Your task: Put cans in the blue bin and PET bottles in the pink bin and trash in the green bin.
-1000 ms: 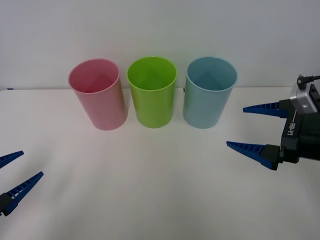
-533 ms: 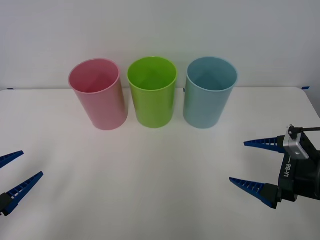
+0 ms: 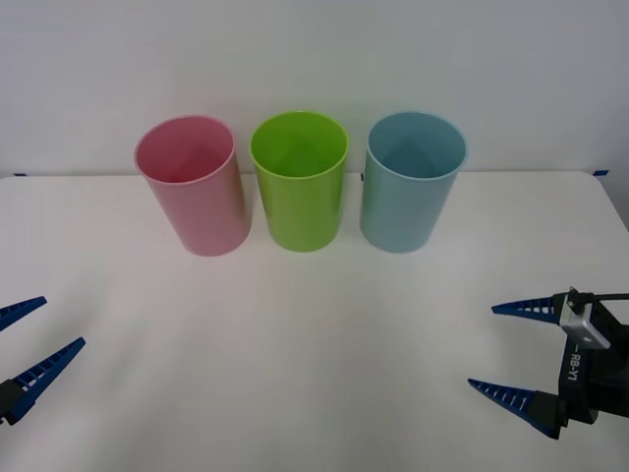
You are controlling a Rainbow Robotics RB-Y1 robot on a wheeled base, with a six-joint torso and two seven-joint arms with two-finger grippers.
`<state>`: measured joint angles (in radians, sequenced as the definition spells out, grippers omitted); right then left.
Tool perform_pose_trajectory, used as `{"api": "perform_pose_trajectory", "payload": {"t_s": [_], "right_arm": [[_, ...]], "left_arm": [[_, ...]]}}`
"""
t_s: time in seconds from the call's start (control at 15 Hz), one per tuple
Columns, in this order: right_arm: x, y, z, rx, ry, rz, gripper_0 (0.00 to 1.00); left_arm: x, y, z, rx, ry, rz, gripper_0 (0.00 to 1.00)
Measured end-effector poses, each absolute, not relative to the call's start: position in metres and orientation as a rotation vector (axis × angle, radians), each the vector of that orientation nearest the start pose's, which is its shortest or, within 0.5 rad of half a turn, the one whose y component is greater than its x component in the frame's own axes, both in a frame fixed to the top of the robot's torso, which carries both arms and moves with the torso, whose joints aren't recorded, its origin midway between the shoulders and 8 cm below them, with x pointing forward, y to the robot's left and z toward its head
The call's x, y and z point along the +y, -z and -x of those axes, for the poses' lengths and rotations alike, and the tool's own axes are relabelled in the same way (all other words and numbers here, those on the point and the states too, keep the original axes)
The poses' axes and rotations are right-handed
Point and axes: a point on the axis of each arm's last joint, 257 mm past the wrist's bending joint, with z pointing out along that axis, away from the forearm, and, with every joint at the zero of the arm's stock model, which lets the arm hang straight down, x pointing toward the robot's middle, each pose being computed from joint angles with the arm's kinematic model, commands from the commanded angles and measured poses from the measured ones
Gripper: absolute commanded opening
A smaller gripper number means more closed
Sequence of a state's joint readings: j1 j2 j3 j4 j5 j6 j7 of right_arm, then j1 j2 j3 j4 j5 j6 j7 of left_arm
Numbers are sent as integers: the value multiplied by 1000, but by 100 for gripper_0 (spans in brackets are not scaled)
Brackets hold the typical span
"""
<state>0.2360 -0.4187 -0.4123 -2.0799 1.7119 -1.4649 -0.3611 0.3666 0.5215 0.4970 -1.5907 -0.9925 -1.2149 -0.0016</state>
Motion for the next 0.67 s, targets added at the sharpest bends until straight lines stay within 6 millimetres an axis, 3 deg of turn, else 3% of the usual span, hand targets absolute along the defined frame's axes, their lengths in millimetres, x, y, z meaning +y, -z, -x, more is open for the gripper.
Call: {"api": "perform_pose_trajectory", "payload": {"t_s": [0.67], "right_arm": [[-248,234,-318,1838,-406,1207,100]], "left_arm": [[353,198,-338,1576,536,-533,96]]}}
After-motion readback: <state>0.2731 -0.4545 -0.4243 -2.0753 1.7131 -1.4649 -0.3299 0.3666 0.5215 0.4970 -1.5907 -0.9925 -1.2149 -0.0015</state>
